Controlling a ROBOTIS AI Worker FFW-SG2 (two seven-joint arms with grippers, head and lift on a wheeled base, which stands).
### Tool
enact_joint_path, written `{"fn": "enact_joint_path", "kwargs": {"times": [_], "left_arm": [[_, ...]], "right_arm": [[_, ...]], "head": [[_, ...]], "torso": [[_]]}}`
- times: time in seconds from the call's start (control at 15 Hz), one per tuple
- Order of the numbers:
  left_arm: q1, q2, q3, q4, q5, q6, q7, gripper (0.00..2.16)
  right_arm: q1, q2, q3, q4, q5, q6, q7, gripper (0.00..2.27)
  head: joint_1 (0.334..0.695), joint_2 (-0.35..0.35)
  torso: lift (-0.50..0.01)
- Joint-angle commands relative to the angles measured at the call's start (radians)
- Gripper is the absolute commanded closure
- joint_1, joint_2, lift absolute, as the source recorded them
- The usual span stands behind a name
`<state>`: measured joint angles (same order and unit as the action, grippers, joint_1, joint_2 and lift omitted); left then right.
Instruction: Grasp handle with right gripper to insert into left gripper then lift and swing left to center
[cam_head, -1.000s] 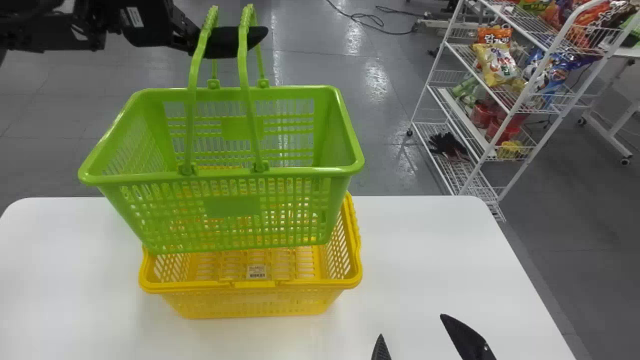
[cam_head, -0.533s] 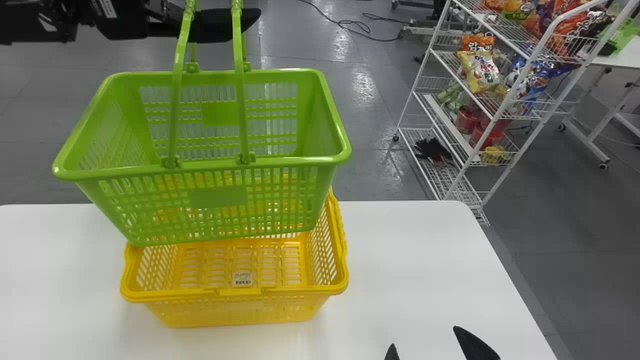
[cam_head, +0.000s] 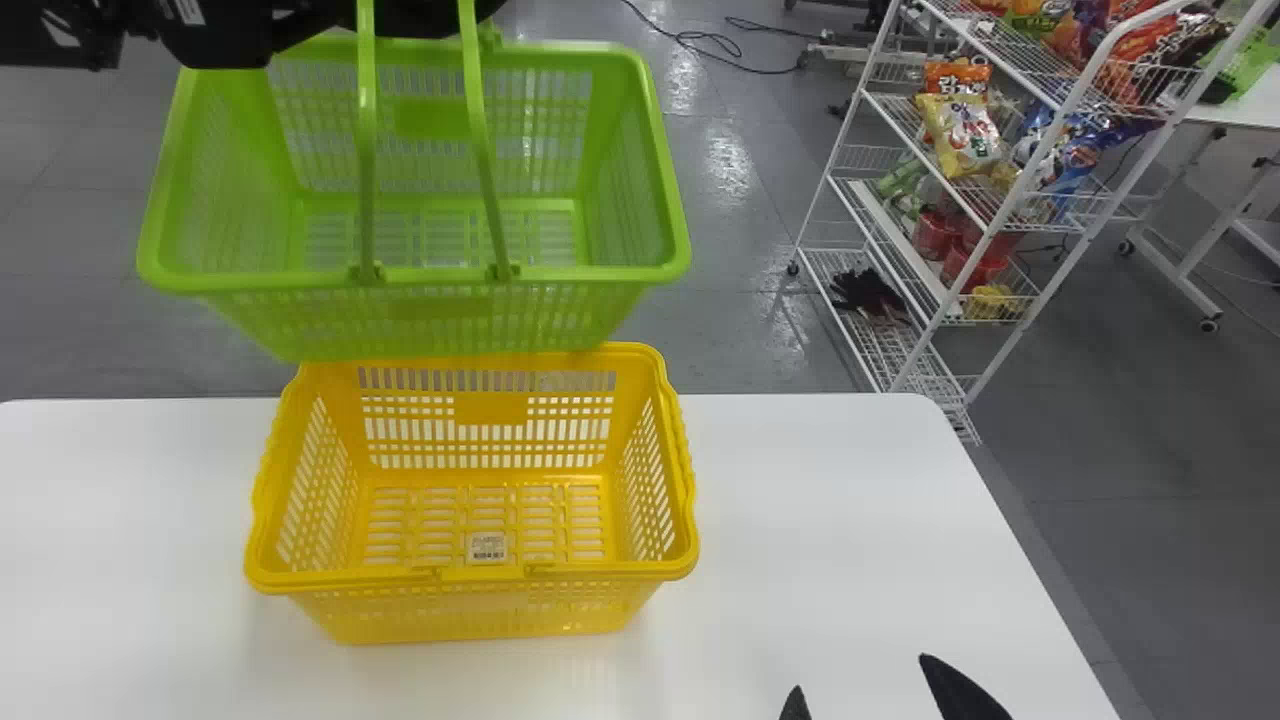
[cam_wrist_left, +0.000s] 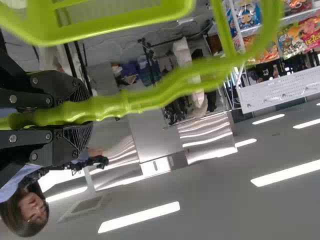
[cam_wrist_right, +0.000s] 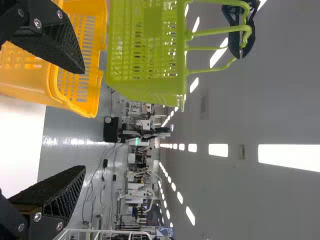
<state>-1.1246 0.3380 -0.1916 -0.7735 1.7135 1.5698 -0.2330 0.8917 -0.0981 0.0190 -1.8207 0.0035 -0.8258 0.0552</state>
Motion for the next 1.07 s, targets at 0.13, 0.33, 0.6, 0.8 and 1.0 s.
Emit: {"fn": "enact_joint_path", "kwargs": {"times": [0.13,0.33,0.6,0.8,1.0], "left_arm": [[-0.006,0.087,-0.005,-0.007,0.008,0.002,0.001,2.09],[-0.009,0.22,-0.005,-0.024,0.043,0.002,-0.006,2.09],[0.022,0.444,-0.005,-0.07,0.107,0.002,-0.022,2.09],[0.083,0.605,0.009,-0.112,0.167,0.002,-0.038,2.09],[0.212,0.708,0.101,-0.171,0.196,0.002,-0.045,2.09]], "right_arm": [[0.007,0.0,-0.007,0.004,-0.005,-0.022,0.002,0.14],[0.01,0.003,-0.016,0.006,-0.01,-0.022,0.008,0.14],[0.009,0.005,-0.025,0.009,-0.017,-0.022,0.009,0.14],[0.006,0.008,-0.041,0.014,-0.037,-0.022,0.025,0.14],[0.004,0.008,-0.051,0.017,-0.045,-0.022,0.026,0.14]], "head": [[0.687,-0.186],[0.684,-0.137],[0.674,-0.019],[0.675,0.096],[0.682,0.164]], "torso": [[-0.093],[-0.093],[-0.093],[-0.093],[-0.093]]}}
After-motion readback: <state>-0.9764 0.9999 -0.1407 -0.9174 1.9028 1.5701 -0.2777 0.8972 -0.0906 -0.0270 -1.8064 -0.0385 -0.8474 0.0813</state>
